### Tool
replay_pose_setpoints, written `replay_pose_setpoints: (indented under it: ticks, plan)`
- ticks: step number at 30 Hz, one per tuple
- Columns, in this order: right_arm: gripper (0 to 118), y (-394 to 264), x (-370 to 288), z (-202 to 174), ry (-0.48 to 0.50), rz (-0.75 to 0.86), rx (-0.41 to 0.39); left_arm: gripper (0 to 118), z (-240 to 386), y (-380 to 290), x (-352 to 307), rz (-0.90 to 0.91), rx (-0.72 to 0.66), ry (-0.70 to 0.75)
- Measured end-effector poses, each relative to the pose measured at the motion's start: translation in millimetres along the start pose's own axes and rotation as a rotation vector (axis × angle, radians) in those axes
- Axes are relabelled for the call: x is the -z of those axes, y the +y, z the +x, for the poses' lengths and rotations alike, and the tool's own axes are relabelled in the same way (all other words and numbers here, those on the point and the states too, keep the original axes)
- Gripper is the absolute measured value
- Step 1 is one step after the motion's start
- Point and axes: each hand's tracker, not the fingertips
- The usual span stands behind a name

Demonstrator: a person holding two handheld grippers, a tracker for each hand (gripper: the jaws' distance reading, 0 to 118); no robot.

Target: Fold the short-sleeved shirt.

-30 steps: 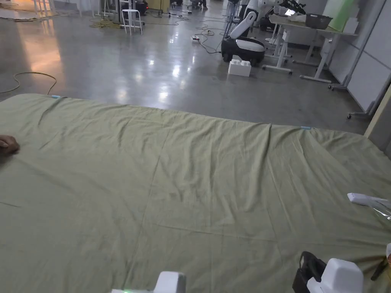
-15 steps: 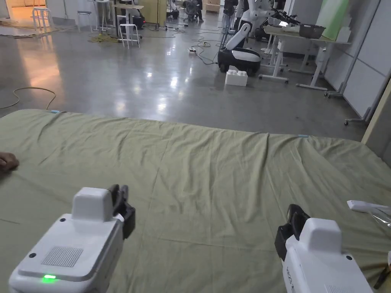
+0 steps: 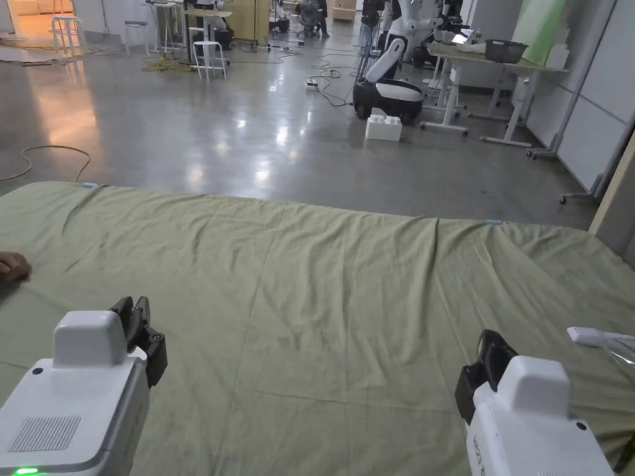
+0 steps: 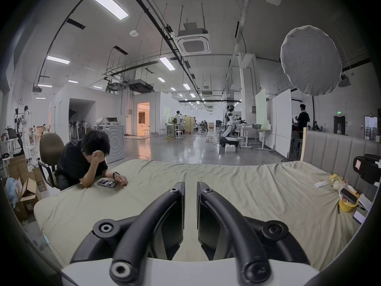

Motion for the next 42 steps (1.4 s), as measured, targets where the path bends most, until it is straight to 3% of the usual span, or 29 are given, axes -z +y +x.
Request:
replay_pose_setpoints:
  ticks: [1, 2, 5, 9, 10, 14, 18, 24, 26, 28, 30, 31, 35, 42]
  plan:
    - [2, -1.6, -6.9, -1.3, -0.004, 0.028, -0.028, 11, -2.3, -1.8, -0.3, -0.008, -0.001, -0.003]
    - [2, -10.5, -13.2, -4.0, 0.015, -0.024, 0.002, 11, -3.6, -3.7, -0.5, -0.018, -0.005, -0.009]
    - [2, -39.9, -35.1, -21.6, 0.106, -0.109, -0.034, 11, -7.1, -12.4, -2.2, -0.036, -0.004, -0.009]
    - [2, -86.0, -62.2, -57.2, 0.203, -0.167, -0.182, 11, -11.5, -23.6, -6.0, -0.043, 0.000, -0.026]
    - [2, -101.5, -64.7, -62.3, 0.239, -0.279, -0.128, 11, -12.1, -25.4, -6.9, -0.045, 0.001, -0.027]
    - [2, -144.1, -69.0, -81.7, 0.285, -0.386, -0.158, 11, -17.0, -32.3, -11.8, -0.061, 0.012, -0.024]
    - [2, -186.0, -56.3, -83.1, 0.288, -0.552, -0.132, 11, -24.8, -42.7, -16.1, -0.101, -0.001, -0.022]
    - [2, -205.0, -59.6, -81.7, 0.283, -0.516, -0.187, 12, -35.0, -69.9, -19.8, -0.282, -0.048, -0.130]
    - [2, -206.0, -58.9, -80.8, 0.277, -0.514, -0.172, 19, -35.5, -80.7, -21.2, -0.357, -0.045, -0.175]
    - [2, -206.2, -59.1, -77.8, 0.281, -0.512, -0.153, 40, -37.6, -91.1, -19.5, -0.442, -0.075, -0.253]
    - [2, -207.2, -59.2, -76.3, 0.287, -0.508, -0.147, 69, -40.1, -101.9, -16.1, -0.543, -0.119, -0.379]
    - [2, -207.2, -59.2, -76.3, 0.290, -0.506, -0.147, 74, -41.9, -110.1, -11.9, -0.604, -0.141, -0.452]
    - [2, -207.7, -60.0, -75.3, 0.294, -0.501, -0.142, 76, -49.2, -143.9, 1.9, -0.769, -0.276, -0.648]
    - [2, -207.8, -60.1, -73.6, 0.301, -0.498, -0.134, 80, -48.1, -204.3, 39.4, -1.027, -0.584, -0.781]
